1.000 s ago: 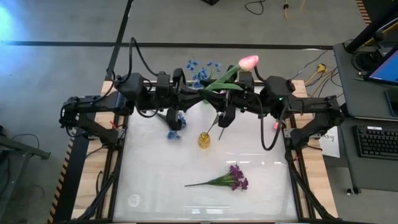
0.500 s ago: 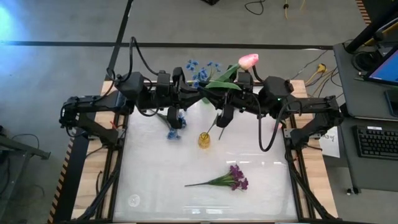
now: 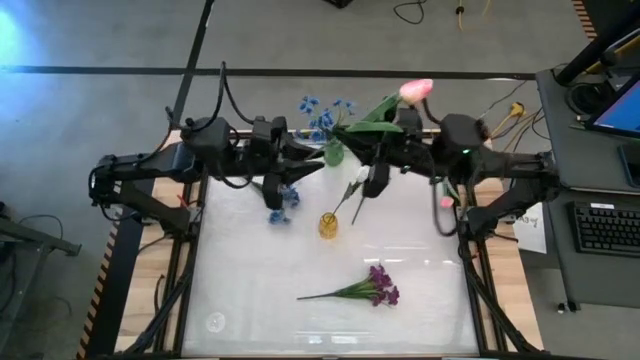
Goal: Sort flowers into vase by color
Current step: Put the left pink flower into the yellow vase
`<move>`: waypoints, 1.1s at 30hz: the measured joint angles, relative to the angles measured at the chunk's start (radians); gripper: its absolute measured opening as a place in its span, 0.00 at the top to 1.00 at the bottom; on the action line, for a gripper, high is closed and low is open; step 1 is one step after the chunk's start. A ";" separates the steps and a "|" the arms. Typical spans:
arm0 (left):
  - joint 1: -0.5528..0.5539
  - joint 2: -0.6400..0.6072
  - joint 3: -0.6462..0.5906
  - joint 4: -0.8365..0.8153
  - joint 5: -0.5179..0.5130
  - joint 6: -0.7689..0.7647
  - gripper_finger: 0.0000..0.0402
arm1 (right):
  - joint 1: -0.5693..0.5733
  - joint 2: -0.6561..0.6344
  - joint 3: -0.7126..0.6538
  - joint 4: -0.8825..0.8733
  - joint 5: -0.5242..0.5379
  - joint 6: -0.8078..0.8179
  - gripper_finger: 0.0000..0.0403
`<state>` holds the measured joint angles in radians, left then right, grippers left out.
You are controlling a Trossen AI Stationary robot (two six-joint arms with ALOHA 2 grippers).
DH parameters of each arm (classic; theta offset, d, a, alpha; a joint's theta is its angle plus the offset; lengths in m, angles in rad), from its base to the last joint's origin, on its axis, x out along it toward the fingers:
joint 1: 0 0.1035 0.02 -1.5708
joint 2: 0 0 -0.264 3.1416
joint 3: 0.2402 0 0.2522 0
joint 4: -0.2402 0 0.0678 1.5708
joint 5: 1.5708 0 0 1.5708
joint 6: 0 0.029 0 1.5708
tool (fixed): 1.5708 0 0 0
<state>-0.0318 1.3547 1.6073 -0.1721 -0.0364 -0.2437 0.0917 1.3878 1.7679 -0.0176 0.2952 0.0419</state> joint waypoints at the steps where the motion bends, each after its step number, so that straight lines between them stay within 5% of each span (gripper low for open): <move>1: 0.000 -0.007 0.000 -0.024 0.000 -0.001 0.69 | 0.000 -0.009 0.003 -0.030 0.001 0.003 0.97; 8: 0.000 -0.064 0.000 -0.180 0.000 -0.021 0.51 | 0.000 -0.072 0.048 -0.436 -0.003 0.110 0.97; 16: 0.000 -0.116 0.000 -0.340 -0.005 -0.068 0.49 | 0.030 -0.103 0.015 -0.773 -0.009 0.286 0.97; 27: 0.001 -0.121 0.000 -0.386 -0.008 -0.141 0.49 | 0.048 -0.049 -0.193 -0.568 0.005 0.283 0.97; 33: 0.001 -0.116 0.000 -0.411 -0.008 -0.170 0.49 | 0.048 -0.016 -0.343 -0.382 0.151 0.246 0.97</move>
<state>-0.0307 1.2392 1.6077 -0.5833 -0.0444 -0.4136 0.1393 1.3716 1.4245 -0.3999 0.4459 0.2883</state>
